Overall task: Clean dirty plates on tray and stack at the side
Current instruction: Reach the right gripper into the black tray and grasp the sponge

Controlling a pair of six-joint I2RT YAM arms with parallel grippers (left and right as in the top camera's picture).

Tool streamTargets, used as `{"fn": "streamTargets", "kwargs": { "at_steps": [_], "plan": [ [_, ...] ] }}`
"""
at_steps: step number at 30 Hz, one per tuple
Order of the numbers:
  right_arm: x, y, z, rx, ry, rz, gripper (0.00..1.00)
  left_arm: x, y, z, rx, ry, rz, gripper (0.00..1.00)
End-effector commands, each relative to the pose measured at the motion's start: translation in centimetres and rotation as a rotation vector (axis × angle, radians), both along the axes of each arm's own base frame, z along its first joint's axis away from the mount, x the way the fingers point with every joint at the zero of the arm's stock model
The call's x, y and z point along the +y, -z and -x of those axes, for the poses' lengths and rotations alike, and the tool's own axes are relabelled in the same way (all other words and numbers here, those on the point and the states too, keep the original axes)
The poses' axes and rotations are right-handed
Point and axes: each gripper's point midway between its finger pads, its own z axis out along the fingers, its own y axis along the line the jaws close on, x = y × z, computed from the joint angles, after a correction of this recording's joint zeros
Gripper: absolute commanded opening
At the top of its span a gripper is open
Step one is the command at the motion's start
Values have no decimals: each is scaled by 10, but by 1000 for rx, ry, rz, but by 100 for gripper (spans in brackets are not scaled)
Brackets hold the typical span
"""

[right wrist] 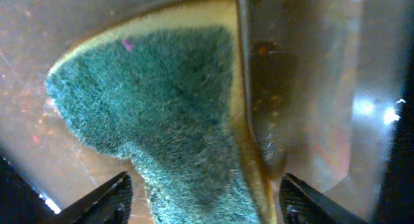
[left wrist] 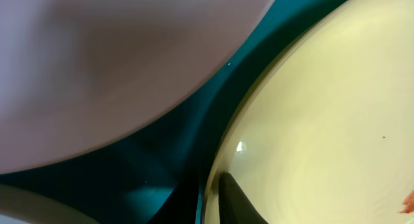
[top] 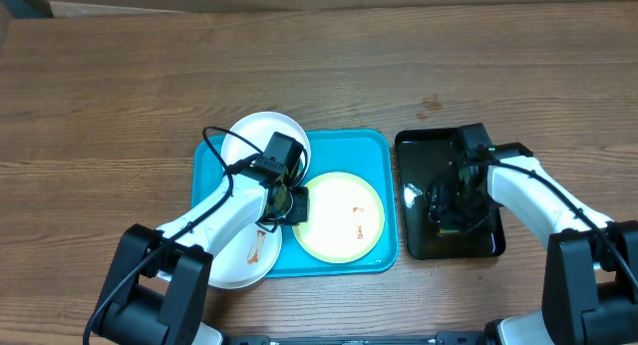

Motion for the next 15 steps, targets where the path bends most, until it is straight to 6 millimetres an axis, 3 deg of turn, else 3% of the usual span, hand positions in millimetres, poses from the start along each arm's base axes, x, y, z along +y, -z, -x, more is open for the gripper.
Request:
{"fn": "streamTargets", "kwargs": {
  "at_steps": [1, 2, 3, 5, 7, 8, 9, 12, 15],
  "plan": [
    [4, 3, 6, 14, -18, -27, 53, 4, 4, 4, 8, -4, -22, 15],
    [3, 4, 9, 21, -18, -26, 28, 4, 4, 4, 8, -4, -22, 15],
    [3, 5, 10, 24, -18, -25, 20, 4, 4, 4, 8, -4, -22, 15],
    [3, 4, 13, 37, -18, -26, 11, 4, 4, 4, 8, -4, -22, 17],
    [4, 2, 19, 64, -37, -37, 12, 4, 4, 4, 8, -4, -22, 17],
    [4, 0, 21, 77, -48, -39, 35, 4, 4, 4, 8, -4, -22, 17],
    [5, -2, 21, 79, -47, -43, 47, 4, 4, 4, 8, -4, -22, 17],
    [9, -13, 9, 57, -43, -62, 68, 4, 4, 4, 8, -4, -22, 17],
    [12, -21, -11, -8, -67, -69, 81, 4, 4, 4, 8, -4, -22, 17]
  ]
}}
